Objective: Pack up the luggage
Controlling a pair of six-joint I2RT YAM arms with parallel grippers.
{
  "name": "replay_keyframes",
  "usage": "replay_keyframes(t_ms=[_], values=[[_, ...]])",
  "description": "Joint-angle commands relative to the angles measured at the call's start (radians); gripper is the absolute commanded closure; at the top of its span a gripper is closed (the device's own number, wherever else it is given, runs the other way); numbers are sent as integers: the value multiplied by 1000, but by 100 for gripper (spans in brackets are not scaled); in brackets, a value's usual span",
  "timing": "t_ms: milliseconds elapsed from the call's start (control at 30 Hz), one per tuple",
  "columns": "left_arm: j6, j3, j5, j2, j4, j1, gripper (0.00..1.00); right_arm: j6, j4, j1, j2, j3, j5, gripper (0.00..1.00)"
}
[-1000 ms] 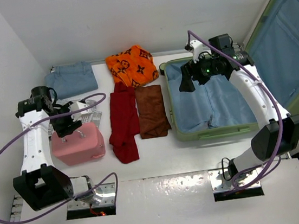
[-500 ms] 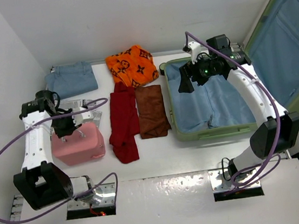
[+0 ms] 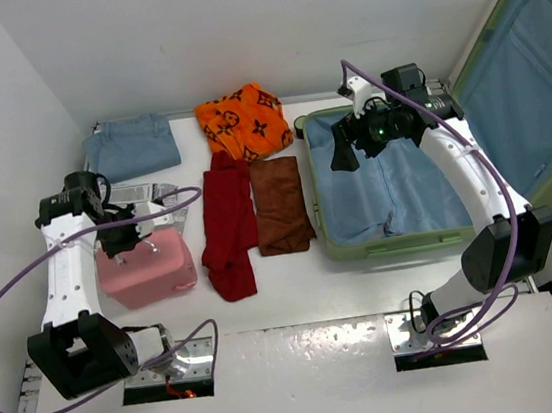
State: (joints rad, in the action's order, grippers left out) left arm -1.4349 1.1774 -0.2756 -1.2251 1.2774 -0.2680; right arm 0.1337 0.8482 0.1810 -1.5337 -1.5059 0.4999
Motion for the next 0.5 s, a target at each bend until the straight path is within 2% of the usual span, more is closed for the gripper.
replay_keyframes(t_ms=[0, 267, 400, 467], values=[[22, 70, -129, 50, 23, 0, 100, 20, -6, 6, 32, -16, -8, 1], [154, 275, -275, 85, -10, 9, 100, 6, -24, -17, 70, 10, -49, 1], [286, 369, -300, 98, -97, 81, 100, -43, -44, -63, 79, 7, -49, 3], [405, 422, -300, 98, -148, 150, 100, -86, -78, -112, 89, 9, -57, 3]])
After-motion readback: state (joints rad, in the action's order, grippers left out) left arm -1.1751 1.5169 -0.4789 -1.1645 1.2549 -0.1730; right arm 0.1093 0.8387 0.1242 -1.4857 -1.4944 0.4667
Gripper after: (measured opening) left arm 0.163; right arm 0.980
